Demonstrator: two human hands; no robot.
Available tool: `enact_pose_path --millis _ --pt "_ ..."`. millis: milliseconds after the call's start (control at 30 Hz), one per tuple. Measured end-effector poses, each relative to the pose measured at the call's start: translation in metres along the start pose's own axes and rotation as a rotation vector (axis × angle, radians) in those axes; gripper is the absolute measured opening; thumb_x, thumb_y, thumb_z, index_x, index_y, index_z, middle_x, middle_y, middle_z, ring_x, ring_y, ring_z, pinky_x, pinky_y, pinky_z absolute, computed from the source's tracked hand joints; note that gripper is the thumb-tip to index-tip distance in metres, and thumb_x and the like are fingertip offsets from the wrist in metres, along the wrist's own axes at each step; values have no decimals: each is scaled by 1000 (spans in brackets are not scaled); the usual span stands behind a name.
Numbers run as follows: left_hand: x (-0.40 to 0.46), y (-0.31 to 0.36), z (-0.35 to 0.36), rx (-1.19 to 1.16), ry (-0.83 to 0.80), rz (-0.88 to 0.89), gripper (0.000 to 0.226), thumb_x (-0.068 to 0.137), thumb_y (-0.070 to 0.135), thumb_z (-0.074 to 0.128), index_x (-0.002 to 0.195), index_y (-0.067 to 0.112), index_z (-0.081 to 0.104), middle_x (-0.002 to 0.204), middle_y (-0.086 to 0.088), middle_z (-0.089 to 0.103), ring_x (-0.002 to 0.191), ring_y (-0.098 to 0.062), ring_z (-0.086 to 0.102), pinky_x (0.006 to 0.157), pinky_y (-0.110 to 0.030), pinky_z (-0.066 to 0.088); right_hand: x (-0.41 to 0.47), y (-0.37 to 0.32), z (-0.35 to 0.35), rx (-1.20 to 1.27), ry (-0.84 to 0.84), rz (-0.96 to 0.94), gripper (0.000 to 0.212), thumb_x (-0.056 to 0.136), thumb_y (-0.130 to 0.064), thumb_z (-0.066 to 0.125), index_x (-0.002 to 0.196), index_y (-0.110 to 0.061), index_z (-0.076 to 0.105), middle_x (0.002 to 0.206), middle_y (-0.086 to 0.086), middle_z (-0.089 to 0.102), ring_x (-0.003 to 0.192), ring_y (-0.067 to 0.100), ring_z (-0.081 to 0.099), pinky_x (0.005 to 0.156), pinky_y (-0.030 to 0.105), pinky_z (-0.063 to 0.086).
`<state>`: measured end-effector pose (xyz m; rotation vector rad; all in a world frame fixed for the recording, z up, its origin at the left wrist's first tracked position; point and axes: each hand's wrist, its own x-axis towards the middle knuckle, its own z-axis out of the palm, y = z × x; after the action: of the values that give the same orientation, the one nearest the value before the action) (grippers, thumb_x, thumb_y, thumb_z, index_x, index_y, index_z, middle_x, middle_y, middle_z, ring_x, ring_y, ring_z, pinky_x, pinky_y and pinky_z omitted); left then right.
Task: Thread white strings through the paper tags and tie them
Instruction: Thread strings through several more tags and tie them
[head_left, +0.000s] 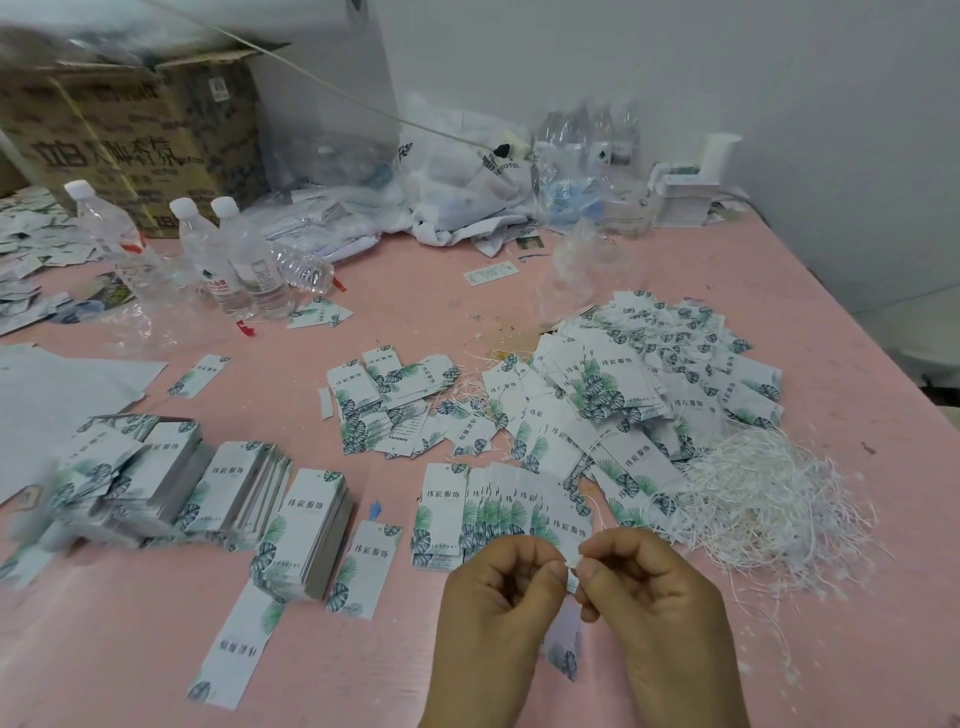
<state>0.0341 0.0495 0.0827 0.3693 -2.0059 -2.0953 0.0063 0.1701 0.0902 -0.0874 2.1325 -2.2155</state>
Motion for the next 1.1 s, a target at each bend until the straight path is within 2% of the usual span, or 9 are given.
enact_pose_path --millis 267,567,733,933,1100 --pt "-1 4 0 -7 -21 1 11 74 18 65 67 24 71 52 8 57 51 -3 45 50 -15 37 -1 -1 2 -87 25 -32 41 77 10 71 74 -31 73 58 5 66 47 9 58 52 13 49" --pt "-1 3 1 -10 20 -20 10 73 20 64 68 25 72 55 7 58 52 -4 46 51 -14 38 -2 0 0 -75 38 -53 37 79 6 71 78 -31 72 61 6 67 50 11 62 54 14 50" --pt "-1 2 1 -1 -1 -32 9 74 21 64 70 23 71 60 4 62 57 -9 50 54 -21 41 -4 0 3 -116 15 -48 38 80 4 71 78 -33 72 64 3 68 53 9 62 56 16 52" --pt "-2 -1 -2 10 -20 -19 8 78 22 65 73 20 71 60 6 61 57 -8 50 54 -21 42 -5 -2 2 -120 14 -47 33 81 3 70 79 -30 71 63 0 68 53 5 61 53 10 48" --pt "-3 -3 -6 40 -73 16 8 81 24 68 74 22 72 60 7 62 56 -6 50 54 -20 41 -2 0 -3 -61 -41 -20 30 80 4 70 78 -26 73 62 2 68 51 8 59 53 14 49"
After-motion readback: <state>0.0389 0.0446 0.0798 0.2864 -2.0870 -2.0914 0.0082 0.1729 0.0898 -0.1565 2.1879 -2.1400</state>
